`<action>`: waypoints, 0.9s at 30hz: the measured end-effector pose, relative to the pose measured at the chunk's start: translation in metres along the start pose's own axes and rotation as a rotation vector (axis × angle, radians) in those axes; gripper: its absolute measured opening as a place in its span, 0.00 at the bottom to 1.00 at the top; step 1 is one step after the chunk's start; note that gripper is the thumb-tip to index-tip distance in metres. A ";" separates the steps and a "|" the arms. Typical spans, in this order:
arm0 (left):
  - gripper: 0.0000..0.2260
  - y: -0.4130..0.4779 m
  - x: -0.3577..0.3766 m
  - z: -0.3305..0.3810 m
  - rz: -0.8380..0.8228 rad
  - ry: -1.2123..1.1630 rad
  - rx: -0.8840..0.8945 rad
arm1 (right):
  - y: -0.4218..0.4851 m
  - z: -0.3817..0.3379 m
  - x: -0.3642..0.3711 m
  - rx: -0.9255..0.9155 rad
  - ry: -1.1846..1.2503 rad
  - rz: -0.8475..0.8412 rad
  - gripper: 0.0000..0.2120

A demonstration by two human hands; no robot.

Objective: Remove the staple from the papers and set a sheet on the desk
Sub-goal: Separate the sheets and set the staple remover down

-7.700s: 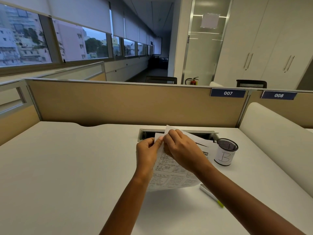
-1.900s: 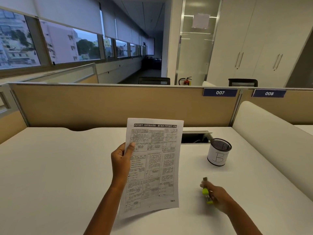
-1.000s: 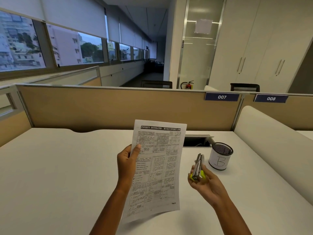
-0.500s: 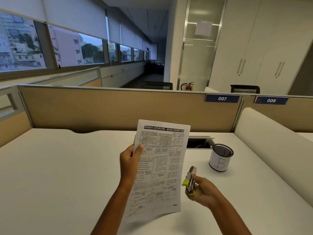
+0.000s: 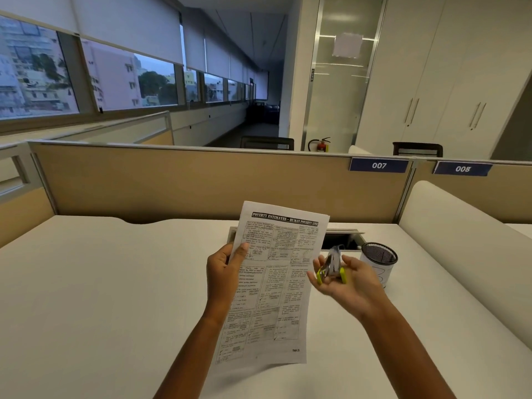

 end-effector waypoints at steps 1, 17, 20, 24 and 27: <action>0.05 0.000 0.000 0.001 -0.003 0.006 0.004 | -0.001 -0.004 0.007 -0.020 -0.010 -0.020 0.16; 0.04 0.000 0.006 0.023 -0.075 0.281 0.169 | 0.003 -0.038 0.079 -0.428 -0.529 -0.571 0.17; 0.05 -0.001 0.006 0.025 -0.063 0.324 0.195 | -0.001 -0.040 0.084 -0.439 -0.742 -0.605 0.22; 0.08 0.000 0.005 0.025 -0.062 0.373 0.219 | -0.005 -0.041 0.088 -0.490 -1.041 -0.574 0.14; 0.08 0.000 0.005 0.024 -0.083 0.397 0.230 | -0.006 -0.039 0.091 -0.522 -1.177 -0.578 0.13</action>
Point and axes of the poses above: each hand's wrist, its own y-axis towards the middle knuckle, its own x-axis out of the palm, z = x × y, the point moved 1 cm from there along y, towards the middle knuckle, and after that the axes turned 15 degrees about -z, right-handed, at the moved point
